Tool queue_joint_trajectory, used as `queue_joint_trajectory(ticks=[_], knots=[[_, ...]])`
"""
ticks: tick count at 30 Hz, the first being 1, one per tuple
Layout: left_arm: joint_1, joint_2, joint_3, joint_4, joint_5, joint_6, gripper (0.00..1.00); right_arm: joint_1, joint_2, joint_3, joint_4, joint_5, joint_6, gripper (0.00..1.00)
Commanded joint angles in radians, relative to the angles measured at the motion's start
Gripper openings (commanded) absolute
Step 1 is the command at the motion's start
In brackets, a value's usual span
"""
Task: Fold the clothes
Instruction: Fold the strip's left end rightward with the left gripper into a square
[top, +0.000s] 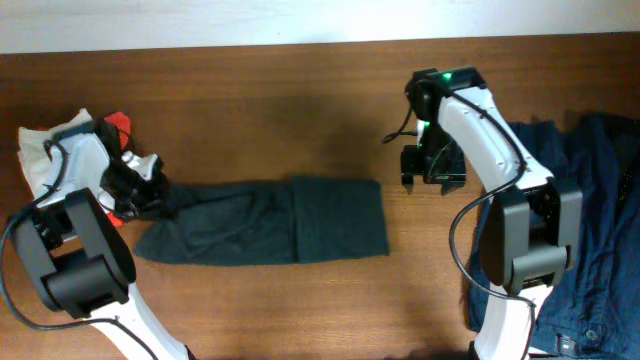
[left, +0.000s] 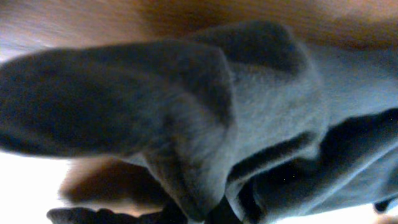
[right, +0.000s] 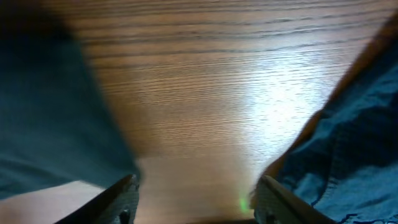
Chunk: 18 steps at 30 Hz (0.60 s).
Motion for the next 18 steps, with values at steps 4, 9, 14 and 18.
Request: queue_joint_trajectory(ticks=[4,9,14,18], knots=[[0.002,-0.001,0.348,-0.264,-0.196,-0.126,0.01,-0.117,-0.009,0.013,0.021,0.042,-0.018,0.66],[-0.186,-0.008,0.362,-0.412,0.042,-0.125,0.01,-0.116,-0.009,0.012,0.031,0.042,-0.024,0.7],[-0.447,-0.01,0.362,-0.386,0.189,-0.126,0.01,-0.116,-0.008,0.012,0.031,0.042,-0.045,0.7],[-0.571,-0.01,0.362,-0.347,0.225,-0.201,0.0,-0.116,-0.008,0.012,0.031,0.042,-0.045,0.7]])
